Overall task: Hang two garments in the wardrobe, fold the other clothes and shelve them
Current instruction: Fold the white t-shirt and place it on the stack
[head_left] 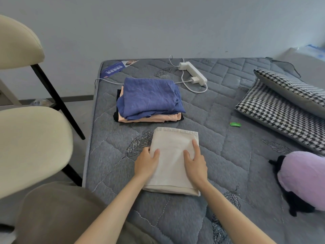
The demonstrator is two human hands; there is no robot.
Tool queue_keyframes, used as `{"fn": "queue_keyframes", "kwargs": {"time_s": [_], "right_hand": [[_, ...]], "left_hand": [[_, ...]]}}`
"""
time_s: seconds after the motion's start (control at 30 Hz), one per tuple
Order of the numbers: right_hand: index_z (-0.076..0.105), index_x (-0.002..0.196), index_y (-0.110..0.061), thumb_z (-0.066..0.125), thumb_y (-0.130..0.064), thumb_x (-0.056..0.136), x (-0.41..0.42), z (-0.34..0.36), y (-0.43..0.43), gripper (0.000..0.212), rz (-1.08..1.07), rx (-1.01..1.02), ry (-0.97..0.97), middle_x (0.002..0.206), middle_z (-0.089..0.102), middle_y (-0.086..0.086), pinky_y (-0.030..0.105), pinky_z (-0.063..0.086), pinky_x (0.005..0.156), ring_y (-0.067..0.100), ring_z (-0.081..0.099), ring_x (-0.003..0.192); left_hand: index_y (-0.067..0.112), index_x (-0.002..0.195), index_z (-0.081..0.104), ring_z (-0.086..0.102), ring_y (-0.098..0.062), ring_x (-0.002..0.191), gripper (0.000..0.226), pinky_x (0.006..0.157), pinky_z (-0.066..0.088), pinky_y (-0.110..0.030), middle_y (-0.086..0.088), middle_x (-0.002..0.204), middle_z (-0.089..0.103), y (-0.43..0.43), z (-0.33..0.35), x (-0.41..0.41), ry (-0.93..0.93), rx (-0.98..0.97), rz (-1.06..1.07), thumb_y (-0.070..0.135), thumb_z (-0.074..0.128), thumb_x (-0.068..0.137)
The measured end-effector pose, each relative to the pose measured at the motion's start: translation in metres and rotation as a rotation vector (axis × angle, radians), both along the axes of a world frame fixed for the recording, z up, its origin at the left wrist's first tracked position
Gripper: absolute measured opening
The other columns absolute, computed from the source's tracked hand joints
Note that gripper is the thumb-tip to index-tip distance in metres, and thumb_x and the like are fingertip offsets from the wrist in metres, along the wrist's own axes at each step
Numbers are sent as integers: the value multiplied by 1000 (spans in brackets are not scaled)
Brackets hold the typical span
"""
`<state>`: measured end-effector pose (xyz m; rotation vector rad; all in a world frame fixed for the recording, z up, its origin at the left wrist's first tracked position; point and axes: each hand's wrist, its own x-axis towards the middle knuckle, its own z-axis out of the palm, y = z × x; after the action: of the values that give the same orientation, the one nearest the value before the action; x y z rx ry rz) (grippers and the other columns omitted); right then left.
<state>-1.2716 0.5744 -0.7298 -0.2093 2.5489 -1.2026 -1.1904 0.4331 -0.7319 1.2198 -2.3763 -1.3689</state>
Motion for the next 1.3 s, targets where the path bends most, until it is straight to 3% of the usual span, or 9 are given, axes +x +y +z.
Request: {"fn": "queue_keyframes", "kwargs": {"time_s": [0.17, 0.33, 0.5, 0.63, 0.8, 0.9, 0.97, 1.1, 1.3], "right_hand": [[25, 142, -48, 46, -46, 96, -4, -1, 3, 51, -3, -164, -58, 134, 53, -2, 37, 37, 92, 22, 50, 112], [29, 143, -44, 49, -44, 96, -2, 9, -1, 52, -5, -271, 16, 136, 48, -13, 28, 35, 90, 8, 45, 106], [31, 139, -50, 51, -43, 95, -1, 44, -20, 49, -25, -379, 113, 102, 39, -52, 12, 35, 79, -19, 49, 91], [33, 136, -53, 54, -43, 94, -14, 78, -31, 48, 16, -465, 187, 94, 38, -63, -4, 37, 66, -34, 43, 89], [32, 134, -52, 58, -38, 91, -55, 128, -64, 51, 176, -490, 205, 102, 41, -59, 1, 41, 74, -28, 46, 96], [26, 140, -46, 56, -34, 93, -88, 156, -91, 56, 307, -430, 193, 104, 45, -52, 17, 45, 81, -17, 53, 96], [25, 144, -39, 54, -31, 95, -109, 172, -110, 57, 412, -365, 173, 120, 44, -36, 24, 45, 89, -2, 54, 106], [33, 142, -30, 54, -24, 95, -148, 205, -153, 52, 574, -223, 120, 131, 50, -6, 25, 46, 87, 11, 54, 108], [42, 139, -29, 56, -16, 90, -179, 231, -211, 52, 783, 0, 243, 134, 50, -6, 24, 36, 95, 13, 48, 117]], "left_hand": [[20, 111, 45, 57, -25, 103, 29, 82, 41, -34, -2, 112, 61, -2, -5, -2, 37, 164, 37, 44, 45, 95], [21, 109, 47, 59, -15, 95, 24, 87, 47, -35, 4, 106, 61, -10, 7, -1, 233, 261, 79, 38, 51, 93], [23, 110, 46, 58, -5, 91, 21, 71, 44, -23, 10, 102, 58, -26, 50, -2, 400, 255, 52, 36, 53, 94], [23, 100, 47, 62, -7, 85, 20, 68, 47, -23, 6, 97, 62, -47, 90, -8, 483, 359, 40, 36, 60, 91], [18, 92, 47, 62, -16, 83, 30, 69, 49, -30, -3, 99, 62, -81, 134, -27, 494, 499, 122, 41, 65, 85], [20, 87, 46, 66, -11, 68, 28, 53, 51, -26, 0, 88, 66, -97, 149, -34, 532, 613, 187, 38, 67, 85], [16, 93, 48, 67, -8, 60, 25, 46, 51, -24, 1, 83, 68, -105, 155, -37, 549, 682, 195, 34, 65, 87], [12, 124, 51, 71, -20, 69, 37, 49, 55, -30, -4, 91, 71, -125, 172, -44, 568, 885, 179, 29, 57, 92], [20, 135, 39, 62, -34, 99, 38, 64, 52, -51, -13, 133, 54, -129, 172, -64, 710, 1136, 279, 13, 47, 98]]}}
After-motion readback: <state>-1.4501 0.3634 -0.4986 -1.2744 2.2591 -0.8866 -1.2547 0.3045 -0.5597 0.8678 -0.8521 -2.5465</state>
